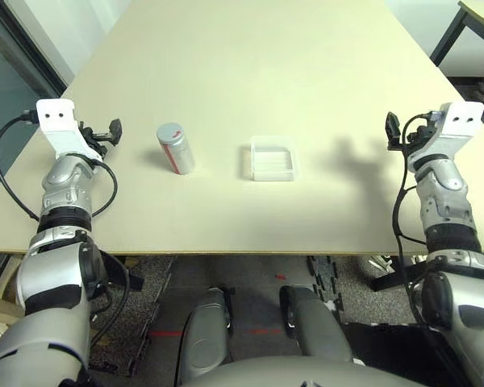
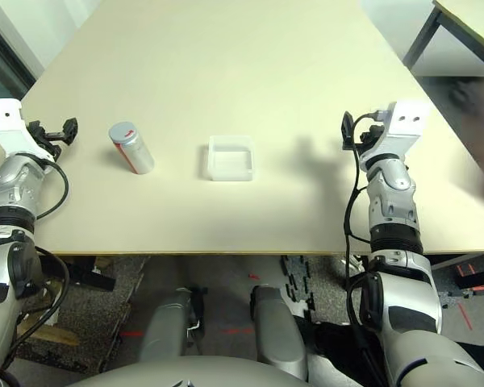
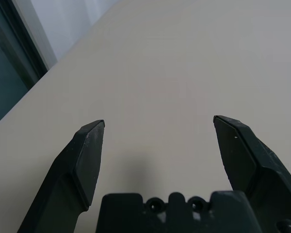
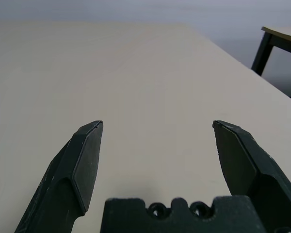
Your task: Pour the medicine from the bottle into the box.
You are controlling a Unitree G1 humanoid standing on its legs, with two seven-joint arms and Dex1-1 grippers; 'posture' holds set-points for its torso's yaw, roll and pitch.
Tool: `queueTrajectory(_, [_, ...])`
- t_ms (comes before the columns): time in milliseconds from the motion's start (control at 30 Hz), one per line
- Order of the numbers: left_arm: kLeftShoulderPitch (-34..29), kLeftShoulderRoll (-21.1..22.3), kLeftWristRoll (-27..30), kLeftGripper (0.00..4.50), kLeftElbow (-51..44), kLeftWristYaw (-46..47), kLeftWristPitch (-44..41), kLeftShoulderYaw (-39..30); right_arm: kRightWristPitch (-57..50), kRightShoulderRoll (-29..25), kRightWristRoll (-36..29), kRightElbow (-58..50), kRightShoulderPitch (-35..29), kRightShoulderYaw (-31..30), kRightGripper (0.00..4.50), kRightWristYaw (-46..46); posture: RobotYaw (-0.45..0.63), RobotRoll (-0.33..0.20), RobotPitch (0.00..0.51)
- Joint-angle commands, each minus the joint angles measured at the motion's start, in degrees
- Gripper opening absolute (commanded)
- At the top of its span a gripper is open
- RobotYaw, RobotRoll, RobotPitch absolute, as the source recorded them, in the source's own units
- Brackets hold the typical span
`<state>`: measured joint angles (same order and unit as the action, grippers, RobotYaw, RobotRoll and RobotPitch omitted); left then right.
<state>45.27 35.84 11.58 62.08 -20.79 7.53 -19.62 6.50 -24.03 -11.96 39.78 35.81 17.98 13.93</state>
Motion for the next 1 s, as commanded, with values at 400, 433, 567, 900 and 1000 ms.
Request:
queueTrajectory(400, [-4.5, 0.0, 3.1, 4.5, -9.6, -8.2, -8.8, 0.0, -9.3, -2.8, -9.1, -11.5, 1.3, -7.8, 4.49, 35.5, -0.04, 0.0, 0.115])
queueTrajectory(433, [-4.8, -0.1, 3.6, 4.5, -10.4, -8.9, -9.5, -0.1, -10.7, -3.4, -9.9, -13.4, 0.7, -9.0, 4.49, 38.7, -0.04, 0.0, 0.113])
queueTrajectory(567, [-6.4, -0.6, 5.7, 4.5, -14.4, -11.6, -12.8, -0.4, -14.5, -5.3, -11.8, -19.0, -1.1, -11.8, 4.49, 46.7, -0.04, 0.0, 0.108])
queueTrajectory(900, [-14.0, -0.9, 10.0, 4.5, -28.2, -16.4, -18.2, -1.1, -23.3, -7.0, -15.2, -30.2, -3.3, -20.3, 4.49, 61.7, 0.0, 0.0, 0.114])
queueTrajectory(1000, [-17.3, -1.2, 11.7, 4.5, -33.0, -18.1, -18.7, -1.3, -22.5, -6.1, -14.3, -29.2, -2.9, -21.1, 4.49, 61.7, 0.01, 0.0, 0.116])
